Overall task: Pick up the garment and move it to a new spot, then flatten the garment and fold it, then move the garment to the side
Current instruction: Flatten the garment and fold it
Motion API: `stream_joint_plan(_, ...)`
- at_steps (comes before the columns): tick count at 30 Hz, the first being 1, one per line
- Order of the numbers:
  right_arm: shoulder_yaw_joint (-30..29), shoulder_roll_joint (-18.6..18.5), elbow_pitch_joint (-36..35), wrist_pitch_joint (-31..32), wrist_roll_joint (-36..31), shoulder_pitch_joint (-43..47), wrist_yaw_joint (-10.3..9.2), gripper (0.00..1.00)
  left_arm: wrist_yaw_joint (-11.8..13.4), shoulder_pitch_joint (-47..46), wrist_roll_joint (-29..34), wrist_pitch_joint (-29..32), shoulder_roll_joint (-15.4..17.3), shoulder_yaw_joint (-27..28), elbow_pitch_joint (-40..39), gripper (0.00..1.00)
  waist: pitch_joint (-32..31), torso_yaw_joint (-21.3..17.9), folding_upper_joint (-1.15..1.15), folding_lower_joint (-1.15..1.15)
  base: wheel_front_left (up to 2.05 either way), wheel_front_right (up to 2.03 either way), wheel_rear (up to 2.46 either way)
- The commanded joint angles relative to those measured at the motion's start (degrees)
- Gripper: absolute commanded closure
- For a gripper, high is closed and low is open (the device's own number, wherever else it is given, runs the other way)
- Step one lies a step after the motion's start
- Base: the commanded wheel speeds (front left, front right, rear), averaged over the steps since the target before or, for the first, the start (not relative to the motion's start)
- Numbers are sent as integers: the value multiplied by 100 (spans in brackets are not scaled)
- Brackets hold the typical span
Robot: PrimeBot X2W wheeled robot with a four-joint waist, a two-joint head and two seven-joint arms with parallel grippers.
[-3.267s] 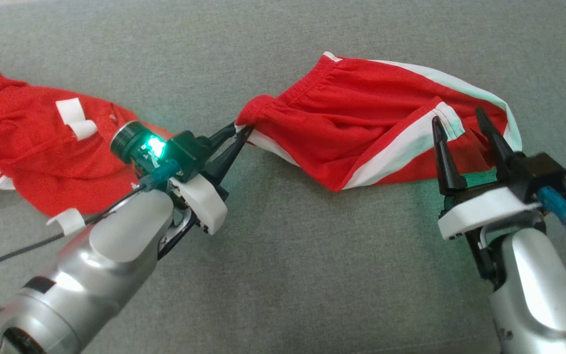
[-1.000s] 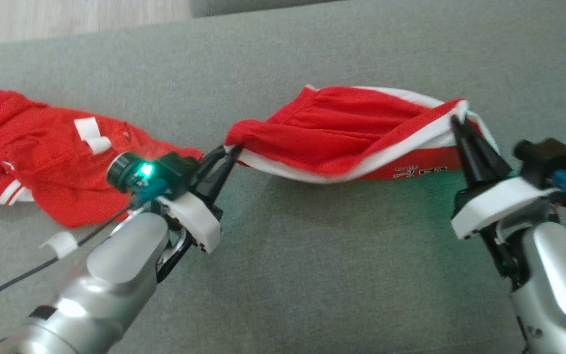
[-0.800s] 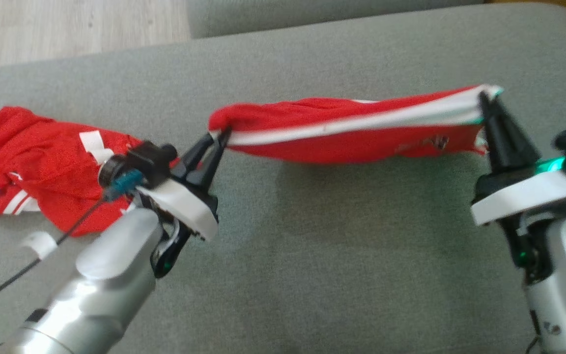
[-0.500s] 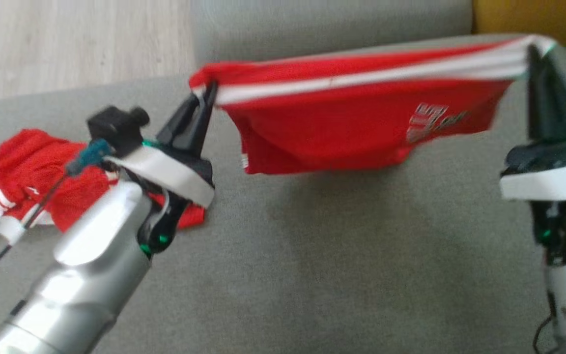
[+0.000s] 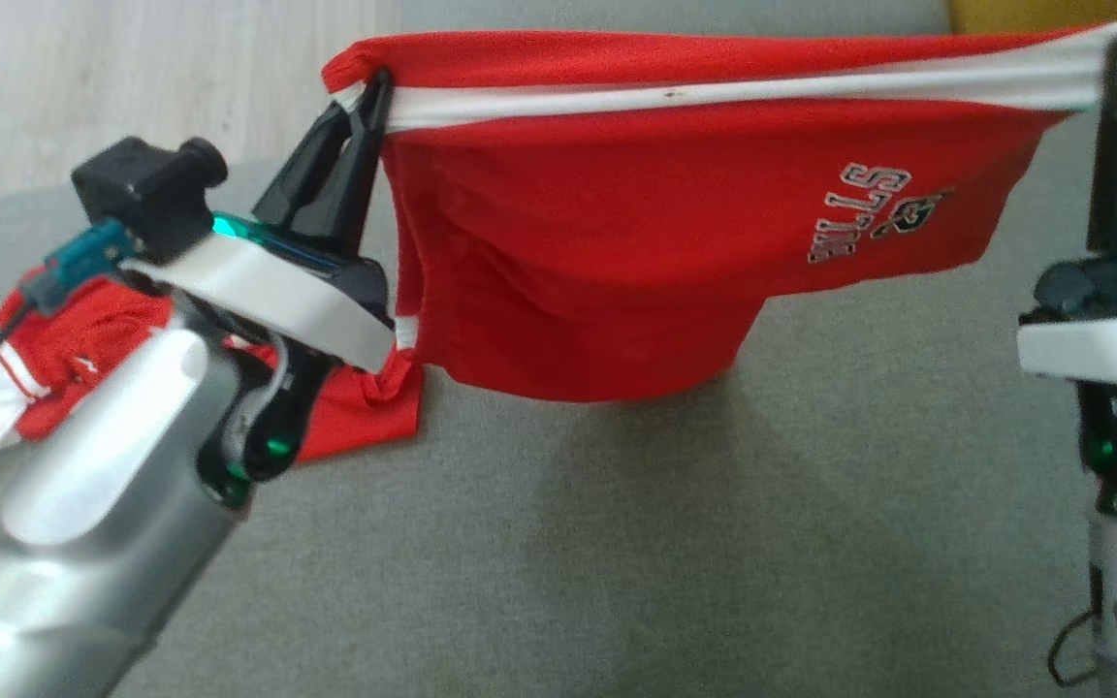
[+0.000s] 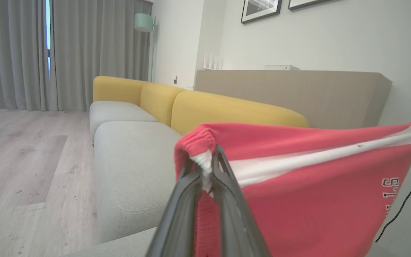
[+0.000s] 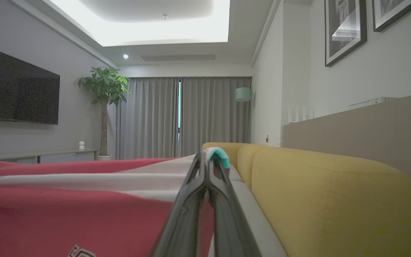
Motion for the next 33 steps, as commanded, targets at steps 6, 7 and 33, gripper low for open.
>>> stream_joint_plan(6, 266, -151, 267, 481, -54, -1590, -5, 100, -96, -1180, -164, 634, 446, 492, 214, 100, 1084, -193, 0, 0, 0, 0, 0)
stream_joint_plan(7, 299, -160, 436, 521, -22, -1948, -5, 100, -159, -1419, -196, 743, 466, 542, 362, 100, 1318, -243, 0, 0, 0, 0, 0)
stream_joint_plan(33, 899, -155, 6185, -1021, -1196, -5455, -5, 100, -1511, -3940, 464, -1165, -847, 84, 4652, 100, 2931, -318, 0, 0, 0, 0, 0)
